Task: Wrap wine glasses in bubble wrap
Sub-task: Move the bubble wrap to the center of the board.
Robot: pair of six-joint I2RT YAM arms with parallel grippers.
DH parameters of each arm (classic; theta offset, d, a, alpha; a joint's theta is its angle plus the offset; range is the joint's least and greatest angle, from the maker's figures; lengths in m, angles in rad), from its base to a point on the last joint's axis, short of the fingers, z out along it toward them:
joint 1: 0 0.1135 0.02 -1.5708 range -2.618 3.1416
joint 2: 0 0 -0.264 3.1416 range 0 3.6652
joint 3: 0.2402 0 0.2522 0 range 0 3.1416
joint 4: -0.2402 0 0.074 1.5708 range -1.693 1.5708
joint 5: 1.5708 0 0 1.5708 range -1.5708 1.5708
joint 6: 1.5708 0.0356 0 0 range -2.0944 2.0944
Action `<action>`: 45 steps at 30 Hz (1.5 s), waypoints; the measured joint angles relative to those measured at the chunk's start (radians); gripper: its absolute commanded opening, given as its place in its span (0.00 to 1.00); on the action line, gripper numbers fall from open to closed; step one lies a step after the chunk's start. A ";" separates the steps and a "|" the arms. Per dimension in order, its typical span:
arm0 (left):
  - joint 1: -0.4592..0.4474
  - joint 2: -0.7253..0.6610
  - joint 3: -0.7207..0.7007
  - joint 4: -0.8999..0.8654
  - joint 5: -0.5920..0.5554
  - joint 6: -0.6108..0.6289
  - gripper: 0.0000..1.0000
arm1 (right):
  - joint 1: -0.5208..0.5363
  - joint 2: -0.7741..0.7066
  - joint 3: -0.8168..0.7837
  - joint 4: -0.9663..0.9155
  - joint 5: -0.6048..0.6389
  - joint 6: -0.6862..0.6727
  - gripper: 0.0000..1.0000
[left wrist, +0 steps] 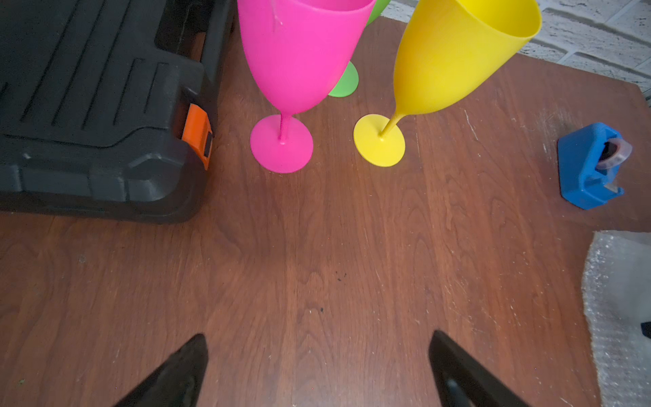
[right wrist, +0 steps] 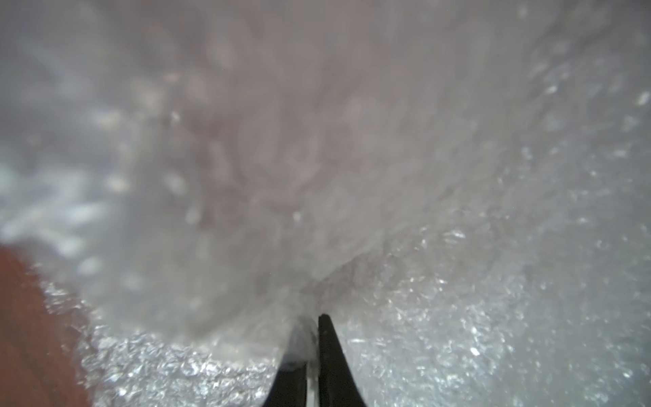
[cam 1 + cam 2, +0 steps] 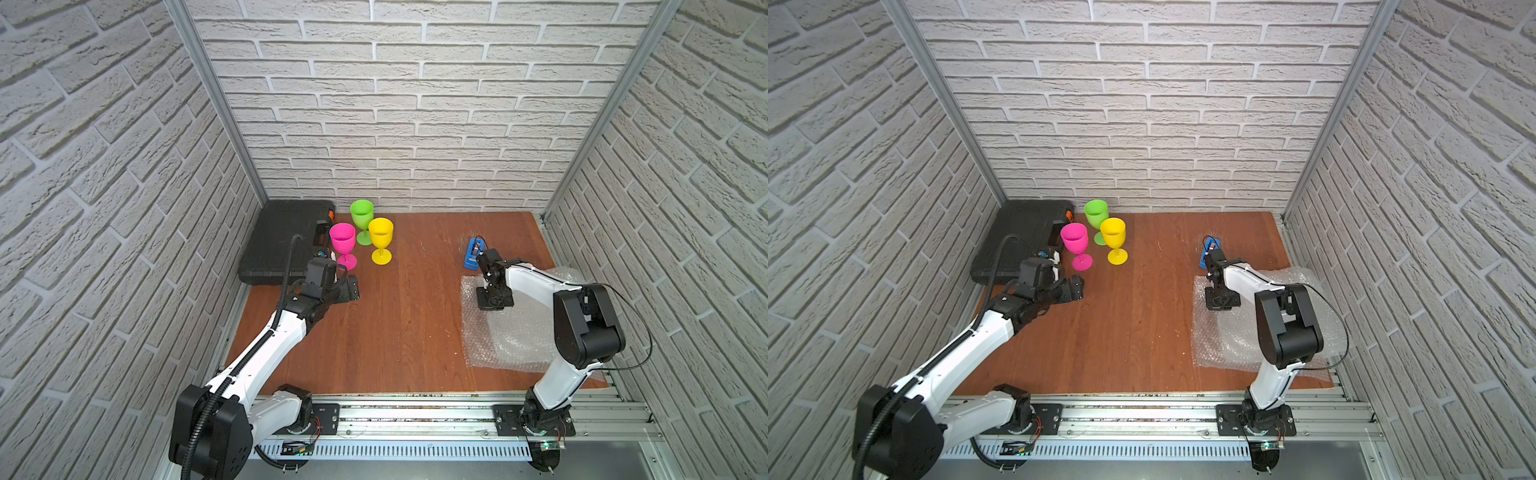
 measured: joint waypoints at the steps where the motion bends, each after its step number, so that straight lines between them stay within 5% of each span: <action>1: 0.000 0.000 0.000 0.000 0.000 0.000 0.97 | 0.000 -0.008 0.001 -0.004 0.003 -0.002 0.02; 11: 0.000 -0.015 0.029 -0.048 -0.009 0.003 0.97 | 0.043 -0.198 0.084 -0.159 0.045 0.017 0.02; 16: 0.000 -0.024 0.067 -0.094 -0.029 0.007 0.96 | 0.206 -0.286 0.176 -0.219 0.000 0.084 0.02; 22: 0.000 -0.037 0.109 -0.165 -0.057 0.004 0.96 | 0.443 -0.306 0.209 -0.179 -0.106 0.319 0.02; 30: 0.017 -0.048 0.114 -0.255 -0.051 -0.016 0.96 | 0.704 -0.051 0.332 0.029 -0.124 0.674 0.02; 39: 0.164 -0.040 0.088 -0.318 0.002 -0.030 0.96 | 0.827 0.285 0.586 0.230 -0.094 0.850 0.03; 42: 0.178 -0.027 0.086 -0.321 0.024 -0.030 0.94 | 0.838 0.337 0.621 0.282 -0.102 0.859 0.31; 45: 0.179 -0.003 0.078 -0.320 0.044 -0.030 0.93 | 0.837 0.335 0.626 0.294 -0.101 0.822 0.50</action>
